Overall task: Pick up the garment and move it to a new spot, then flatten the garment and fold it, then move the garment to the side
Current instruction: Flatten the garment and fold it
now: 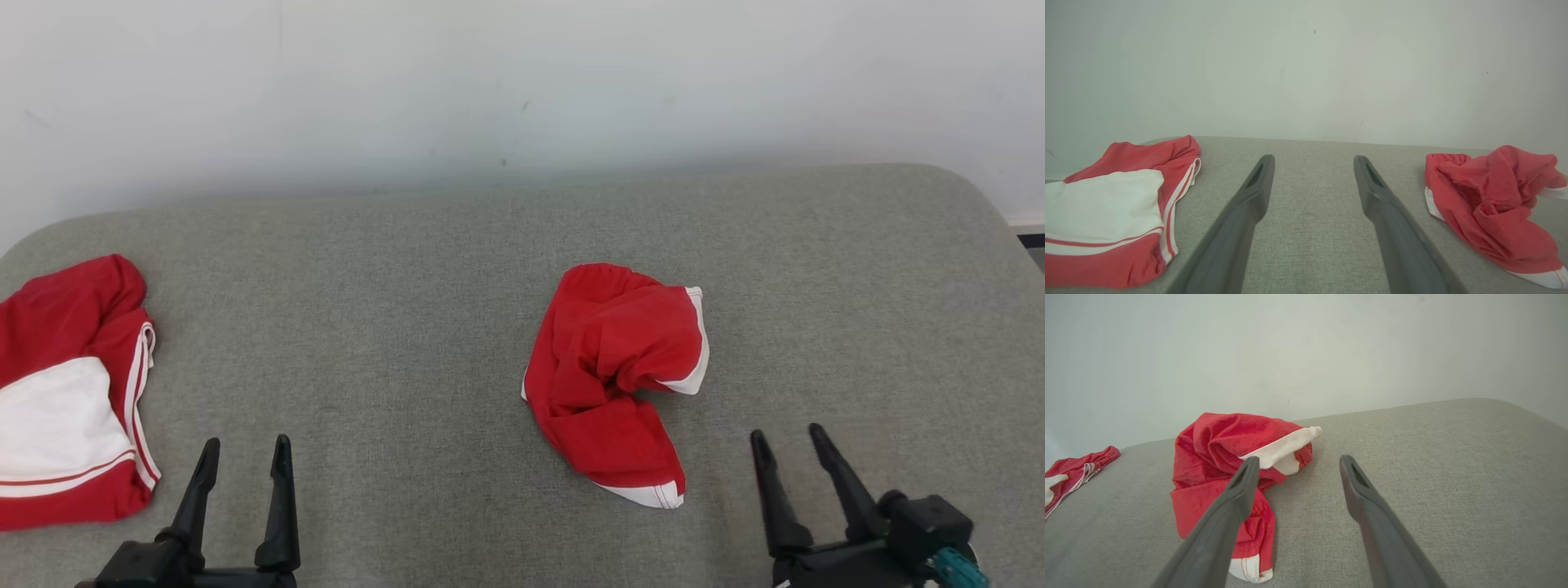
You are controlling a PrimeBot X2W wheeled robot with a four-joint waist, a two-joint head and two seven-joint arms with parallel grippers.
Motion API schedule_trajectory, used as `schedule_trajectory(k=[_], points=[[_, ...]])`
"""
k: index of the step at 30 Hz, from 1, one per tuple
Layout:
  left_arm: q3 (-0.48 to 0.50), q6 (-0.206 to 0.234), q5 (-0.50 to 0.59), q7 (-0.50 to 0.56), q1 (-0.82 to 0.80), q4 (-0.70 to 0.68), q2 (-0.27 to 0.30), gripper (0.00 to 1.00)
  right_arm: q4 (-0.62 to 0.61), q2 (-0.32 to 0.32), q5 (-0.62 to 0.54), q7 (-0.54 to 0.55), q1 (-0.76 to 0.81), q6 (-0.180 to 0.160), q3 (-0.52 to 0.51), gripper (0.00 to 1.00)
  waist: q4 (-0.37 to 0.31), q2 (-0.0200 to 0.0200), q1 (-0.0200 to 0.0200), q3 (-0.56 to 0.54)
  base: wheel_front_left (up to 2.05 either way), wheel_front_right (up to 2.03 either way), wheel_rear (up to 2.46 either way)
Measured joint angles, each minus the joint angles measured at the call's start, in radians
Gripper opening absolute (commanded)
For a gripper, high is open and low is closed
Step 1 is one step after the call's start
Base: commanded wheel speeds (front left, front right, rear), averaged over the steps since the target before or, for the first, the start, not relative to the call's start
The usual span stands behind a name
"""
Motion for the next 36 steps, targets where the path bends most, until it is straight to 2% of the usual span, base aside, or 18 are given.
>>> schedule_trajectory(k=[7, 17, 26, 27, 28, 32, 36], points=[[-0.018, -0.001, 0.003, 0.000, -0.029, 0.008, -0.004, 1.00, 0.070, -0.035, 0.030, 0.013, -0.044, 0.000, 0.114, 1.00, 0.020, 0.0000, 0.0000, 0.022, 0.00, 0.00, 0.00], [-0.039, 0.001, -0.001, 0.000, -0.063, 0.017, -0.007, 1.00, 0.314, -0.063, 0.085, 0.008, -0.128, 0.000, 0.247, 1.00, 0.072, 0.0000, 0.0000, 0.057, 0.00, 0.00, 0.00], [-0.044, 0.001, -0.001, 0.000, -0.080, 0.022, -0.007, 1.00, 0.486, -0.058, 0.135, -0.006, -0.235, 0.000, 0.324, 1.00, 0.105, 0.0001, 0.0001, 0.087, 0.00, 0.00, 0.00], [-0.044, 0.001, 0.000, 0.000, -0.081, 0.023, -0.007, 1.00, 0.495, -0.057, 0.145, -0.007, -0.243, 0.000, 0.329, 0.65, 0.107, 0.0000, 0.0001, 0.088, 0.00, 0.00, 0.00], [-0.044, 0.001, 0.000, 0.000, -0.081, 0.023, -0.007, 1.00, 0.496, -0.056, 0.154, -0.007, -0.250, 0.000, 0.333, 0.00, 0.108, 0.0001, 0.0001, 0.088, 0.00, 0.00, 0.00], [-0.039, 0.008, 0.000, 0.000, -0.081, 0.024, -0.007, 1.00, 0.480, -0.058, 0.171, -0.005, -0.262, 0.000, 0.313, 0.00, 0.099, 0.0001, 0.0001, 0.086, 0.00, 0.00, 0.00], [-0.043, 0.012, -0.011, 0.000, -0.079, 0.027, -0.007, 1.00, 0.443, -0.101, 0.178, -0.005, -0.259, 0.000, 0.234, 0.00, 0.081, 0.0001, 0.0001, 0.081, 0.00, 0.00, 0.00]])
